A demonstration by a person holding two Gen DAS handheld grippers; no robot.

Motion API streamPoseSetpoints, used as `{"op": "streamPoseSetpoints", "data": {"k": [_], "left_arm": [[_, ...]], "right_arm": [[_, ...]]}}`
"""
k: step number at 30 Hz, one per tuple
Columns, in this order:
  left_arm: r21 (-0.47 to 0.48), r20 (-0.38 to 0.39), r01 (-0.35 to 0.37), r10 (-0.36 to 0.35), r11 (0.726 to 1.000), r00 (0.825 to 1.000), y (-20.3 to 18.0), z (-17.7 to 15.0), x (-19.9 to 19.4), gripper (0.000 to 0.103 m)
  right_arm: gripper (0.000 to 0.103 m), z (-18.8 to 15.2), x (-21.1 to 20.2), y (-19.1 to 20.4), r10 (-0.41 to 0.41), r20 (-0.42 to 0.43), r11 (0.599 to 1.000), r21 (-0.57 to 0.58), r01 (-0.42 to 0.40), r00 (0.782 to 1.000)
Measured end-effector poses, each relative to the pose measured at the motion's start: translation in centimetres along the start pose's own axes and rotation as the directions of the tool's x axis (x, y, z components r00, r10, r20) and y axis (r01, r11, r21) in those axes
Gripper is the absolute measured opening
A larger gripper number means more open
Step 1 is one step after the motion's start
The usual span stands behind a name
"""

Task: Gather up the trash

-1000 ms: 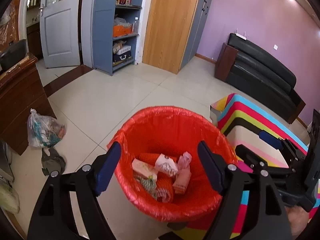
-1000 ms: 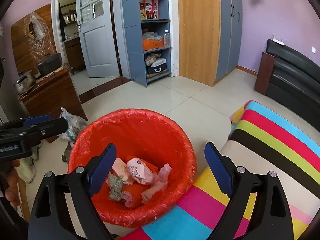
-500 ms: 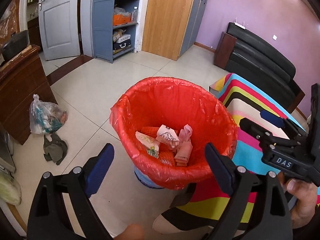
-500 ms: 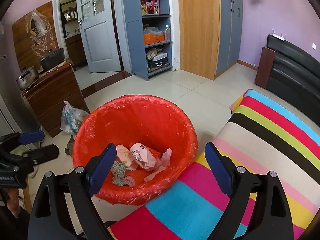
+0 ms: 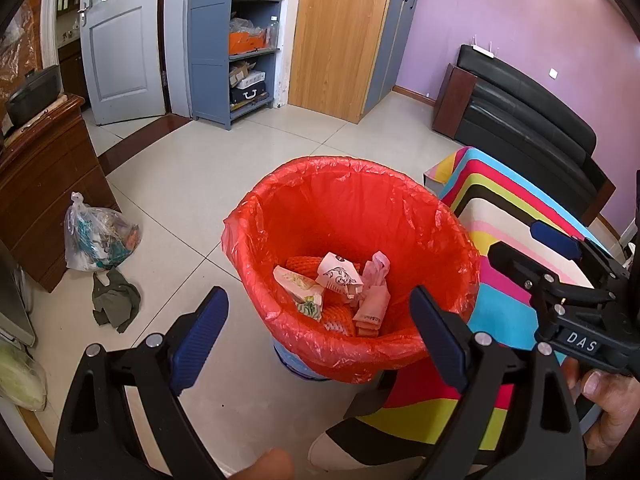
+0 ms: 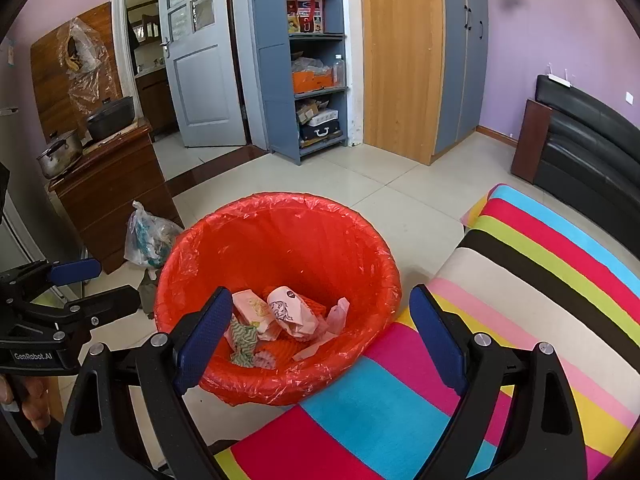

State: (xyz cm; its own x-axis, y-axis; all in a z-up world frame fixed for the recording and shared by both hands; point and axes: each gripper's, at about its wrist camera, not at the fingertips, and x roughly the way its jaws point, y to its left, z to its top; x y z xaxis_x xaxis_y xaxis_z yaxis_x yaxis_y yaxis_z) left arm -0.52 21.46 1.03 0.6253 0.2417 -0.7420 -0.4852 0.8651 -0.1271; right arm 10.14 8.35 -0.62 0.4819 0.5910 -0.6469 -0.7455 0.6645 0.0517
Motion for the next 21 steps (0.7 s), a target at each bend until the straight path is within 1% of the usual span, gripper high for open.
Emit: {"op": "streamPoseSetpoints", "data": {"k": [21], "left_arm": [[0.004,0.001,0.008,-0.008,1.000,1.000,-0.24,0.23,0.01,0.090]], "right_arm": [[0.085,0.09,0.05,-0.14,0.002,-0.003,1.000,0.000,-0.002,1.000]]}}
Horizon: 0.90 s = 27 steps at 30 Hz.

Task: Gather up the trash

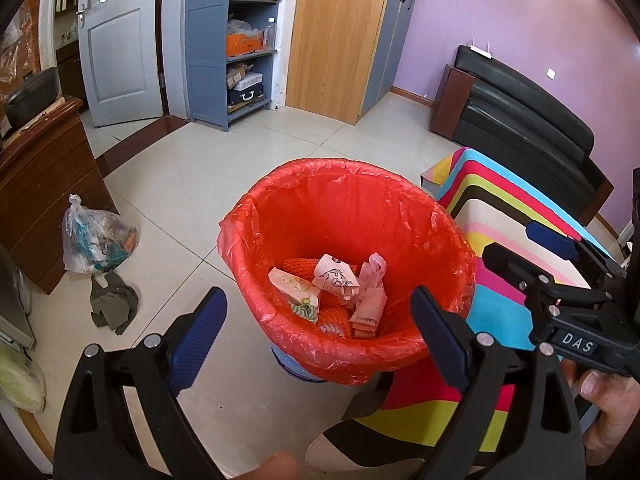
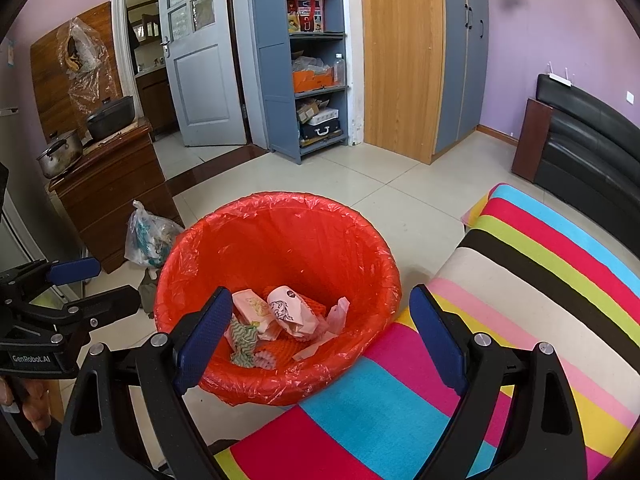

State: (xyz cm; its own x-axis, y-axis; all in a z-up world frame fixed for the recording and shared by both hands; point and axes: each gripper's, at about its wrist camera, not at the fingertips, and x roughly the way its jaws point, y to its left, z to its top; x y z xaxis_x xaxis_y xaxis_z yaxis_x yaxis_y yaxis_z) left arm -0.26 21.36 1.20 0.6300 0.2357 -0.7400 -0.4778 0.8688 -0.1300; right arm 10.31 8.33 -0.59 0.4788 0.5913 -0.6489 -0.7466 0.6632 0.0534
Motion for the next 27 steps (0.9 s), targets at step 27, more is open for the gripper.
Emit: {"op": "streamPoseSetpoints", "data": {"k": [27], "left_arm": [[0.003,0.000,0.001,-0.001,1.000,1.000,-0.32,0.10,0.15,0.092]], "right_arm": [[0.085,0.03,-0.20,-0.21,0.003,0.003,1.000,0.005,-0.003,1.000]]}}
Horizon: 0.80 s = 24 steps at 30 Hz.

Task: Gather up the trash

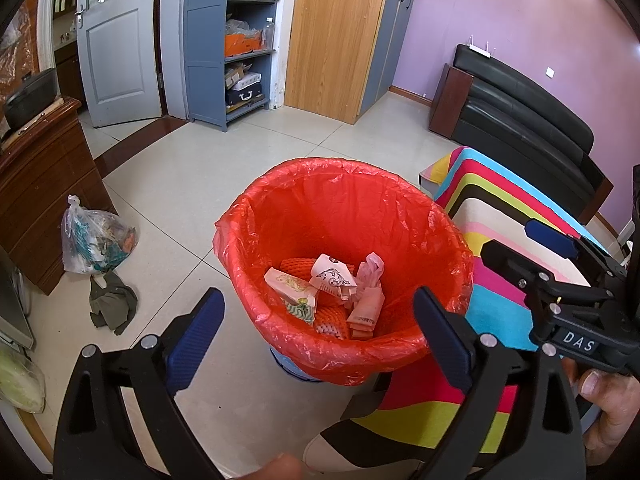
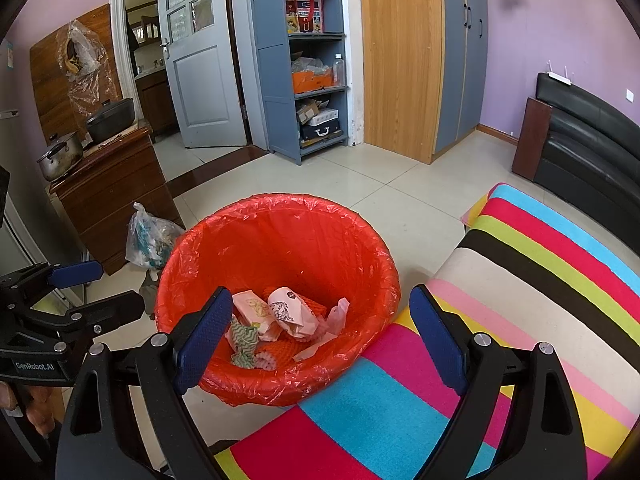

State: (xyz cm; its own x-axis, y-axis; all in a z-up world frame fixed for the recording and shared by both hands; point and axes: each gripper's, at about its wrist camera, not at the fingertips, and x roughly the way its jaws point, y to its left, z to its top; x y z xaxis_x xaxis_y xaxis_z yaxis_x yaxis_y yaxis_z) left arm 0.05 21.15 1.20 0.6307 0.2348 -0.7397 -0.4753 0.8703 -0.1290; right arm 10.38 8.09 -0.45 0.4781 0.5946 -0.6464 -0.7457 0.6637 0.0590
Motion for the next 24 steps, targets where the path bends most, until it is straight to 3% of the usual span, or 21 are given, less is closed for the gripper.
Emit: {"op": "streamPoseSetpoints", "data": {"k": [24], "left_arm": [[-0.007,-0.010,0.011,-0.011,1.000,1.000,-0.25,-0.49,0.29,0.092]], "right_arm": [[0.085,0.01,-0.11,0.08,0.002,-0.001,1.000,-0.003,-0.002,1.000]]}}
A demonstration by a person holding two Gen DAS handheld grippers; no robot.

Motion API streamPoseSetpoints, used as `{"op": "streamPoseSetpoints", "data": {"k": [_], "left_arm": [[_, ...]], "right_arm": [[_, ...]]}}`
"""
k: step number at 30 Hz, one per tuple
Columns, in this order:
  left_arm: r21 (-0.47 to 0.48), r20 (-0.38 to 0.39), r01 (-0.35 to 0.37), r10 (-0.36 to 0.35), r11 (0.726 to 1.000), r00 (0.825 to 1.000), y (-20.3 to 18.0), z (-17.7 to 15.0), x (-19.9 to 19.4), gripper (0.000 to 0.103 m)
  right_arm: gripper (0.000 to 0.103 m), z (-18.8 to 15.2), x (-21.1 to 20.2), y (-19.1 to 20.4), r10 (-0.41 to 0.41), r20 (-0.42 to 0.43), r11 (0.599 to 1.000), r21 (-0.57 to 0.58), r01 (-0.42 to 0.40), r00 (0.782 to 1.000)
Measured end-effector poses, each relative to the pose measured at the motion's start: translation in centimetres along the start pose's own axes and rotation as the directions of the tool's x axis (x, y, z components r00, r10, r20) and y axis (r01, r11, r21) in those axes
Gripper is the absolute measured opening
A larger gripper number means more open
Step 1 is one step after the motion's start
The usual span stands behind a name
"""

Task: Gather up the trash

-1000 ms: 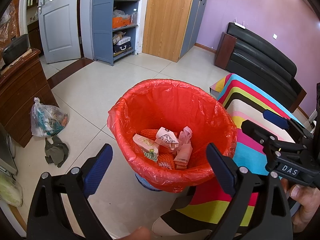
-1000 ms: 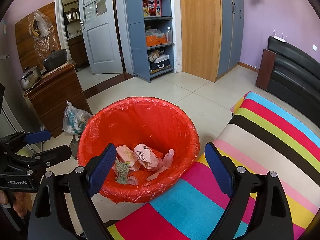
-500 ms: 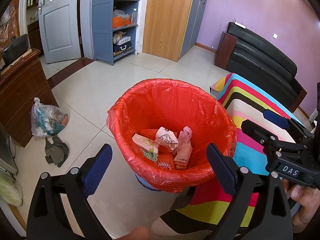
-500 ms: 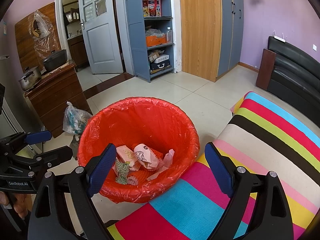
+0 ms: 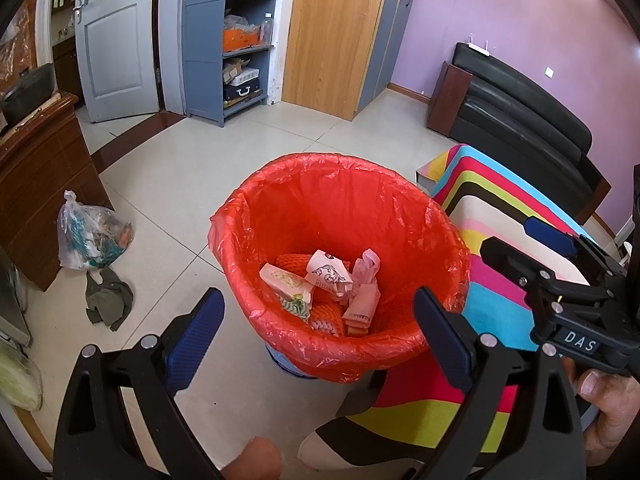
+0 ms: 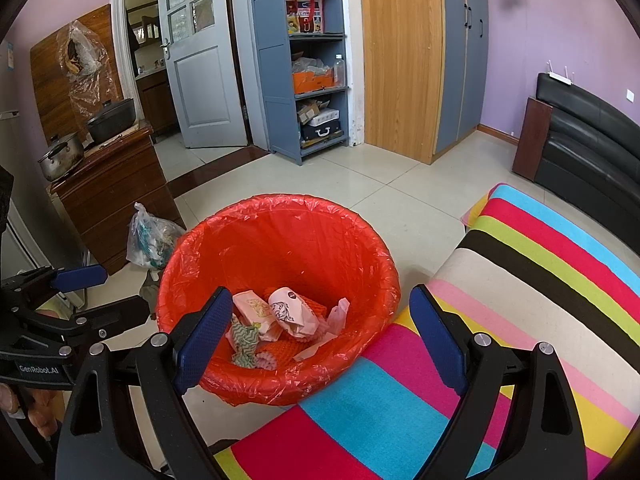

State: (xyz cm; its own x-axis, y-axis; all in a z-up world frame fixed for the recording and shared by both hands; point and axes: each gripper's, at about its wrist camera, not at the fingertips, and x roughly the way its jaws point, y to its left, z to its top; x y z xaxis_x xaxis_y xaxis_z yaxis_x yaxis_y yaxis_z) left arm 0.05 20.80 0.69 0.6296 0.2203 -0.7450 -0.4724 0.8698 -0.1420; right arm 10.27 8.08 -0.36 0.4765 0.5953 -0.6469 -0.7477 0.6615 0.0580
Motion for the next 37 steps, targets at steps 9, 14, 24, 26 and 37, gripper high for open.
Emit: {"op": "streamPoseSetpoints", "data": {"k": [9,14,24,26,37], "left_arm": [[0.002,0.006,-0.007,0.007,1.000,1.000,-0.14,0.00,-0.25,0.092],[0.006,0.008,-0.006,0.006,1.000,1.000,-0.22,-0.01,-0.33,0.092],[0.010,0.004,-0.009,0.009,1.000,1.000,-0.25,-0.08,-0.06,0.092],[0.014,0.008,-0.009,0.009,1.000,1.000,-0.40,-0.09,-0.18,0.092],[0.019,0.006,-0.003,0.002,1.000,1.000,-0.68,-0.04,-0.22,0.092]], "right_arm": [[0.085,-0.03,-0.05,0.01,0.000,0.001,1.000,0.002,0.000,1.000],[0.085,-0.06,-0.06,0.04,0.000,-0.001,1.000,0.000,0.000,1.000],[0.085,-0.04,-0.05,0.04,0.000,-0.001,1.000,0.000,0.000,1.000],[0.085,-0.03,-0.05,0.02,0.000,0.000,1.000,0.001,0.000,1.000],[0.085,-0.09,0.01,-0.02,0.001,-0.001,1.000,0.001,-0.001,1.000]]}}
